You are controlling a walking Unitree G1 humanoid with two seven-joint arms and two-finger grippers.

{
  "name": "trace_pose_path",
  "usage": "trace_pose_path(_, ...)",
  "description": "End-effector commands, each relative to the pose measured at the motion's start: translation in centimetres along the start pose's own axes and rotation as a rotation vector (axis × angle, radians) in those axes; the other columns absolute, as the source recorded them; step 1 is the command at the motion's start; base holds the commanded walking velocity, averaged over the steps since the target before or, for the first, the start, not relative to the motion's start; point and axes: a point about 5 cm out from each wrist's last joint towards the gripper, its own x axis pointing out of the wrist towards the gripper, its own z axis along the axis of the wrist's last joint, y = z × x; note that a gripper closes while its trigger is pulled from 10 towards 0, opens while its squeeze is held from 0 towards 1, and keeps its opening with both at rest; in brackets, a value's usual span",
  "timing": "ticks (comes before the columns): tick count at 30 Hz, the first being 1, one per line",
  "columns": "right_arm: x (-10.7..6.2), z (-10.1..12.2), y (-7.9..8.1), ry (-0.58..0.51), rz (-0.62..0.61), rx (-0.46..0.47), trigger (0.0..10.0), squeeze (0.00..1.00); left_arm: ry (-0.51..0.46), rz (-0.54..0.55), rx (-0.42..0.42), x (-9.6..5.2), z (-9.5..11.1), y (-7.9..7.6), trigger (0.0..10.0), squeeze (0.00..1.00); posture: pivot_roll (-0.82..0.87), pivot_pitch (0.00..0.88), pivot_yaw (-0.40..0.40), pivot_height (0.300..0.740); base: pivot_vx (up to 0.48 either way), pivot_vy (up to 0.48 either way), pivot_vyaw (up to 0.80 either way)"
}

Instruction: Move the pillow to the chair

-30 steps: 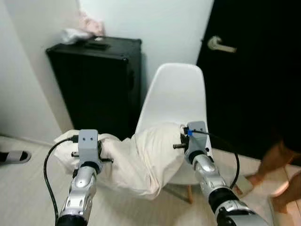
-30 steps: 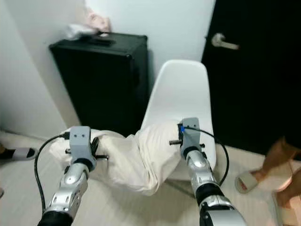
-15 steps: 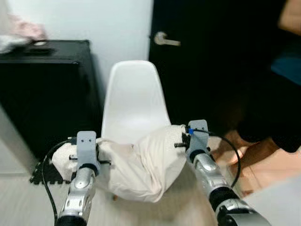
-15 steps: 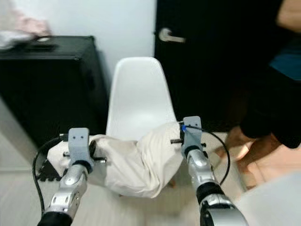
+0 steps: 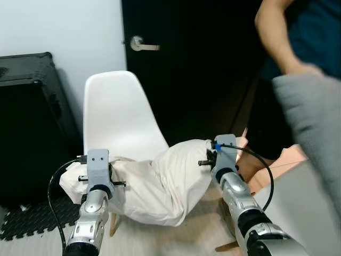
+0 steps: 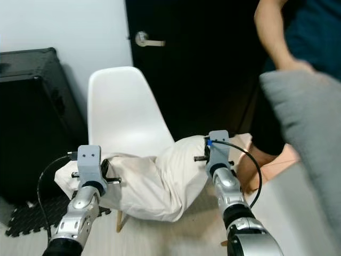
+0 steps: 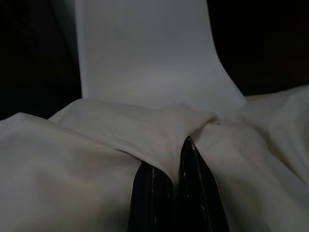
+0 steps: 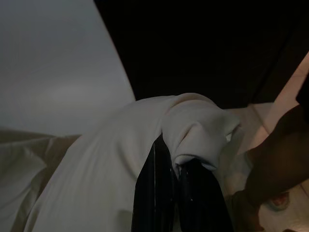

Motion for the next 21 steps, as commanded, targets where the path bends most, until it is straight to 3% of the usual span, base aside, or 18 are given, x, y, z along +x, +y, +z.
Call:
trace_pose_path(1, 0.3, 0.4, 0.8, -0.012, 0.041, -0.014, 10.0, 0.0, -0.032, -0.006, 0.0, 0.2, 0.7, -0.3, 10.0, 0.0, 0.06, 0.02, -0.004, 0.74, 0.0, 0.0, 0.0)
trace_pose_path(11, 0.4, 0.8, 1.0, -0.023, 0.069, -0.024, 10.0, 0.0, -0.105, 0.02, -0.012, 0.0, 1.6, 0.2, 10.0, 0.0, 0.07, 0.023, -0.015, 0.74, 0.0, 0.0, 0.0)
trace_pose_path(21, 0.5, 1.0, 1.2, -0.027, 0.075, -0.025, 10.0, 0.0, -0.121, 0.027, -0.012, 0.1, 1.9, 0.4, 10.0, 0.0, 0.07, 0.029, -0.016, 0.74, 0.348, 0.0, 0.0)
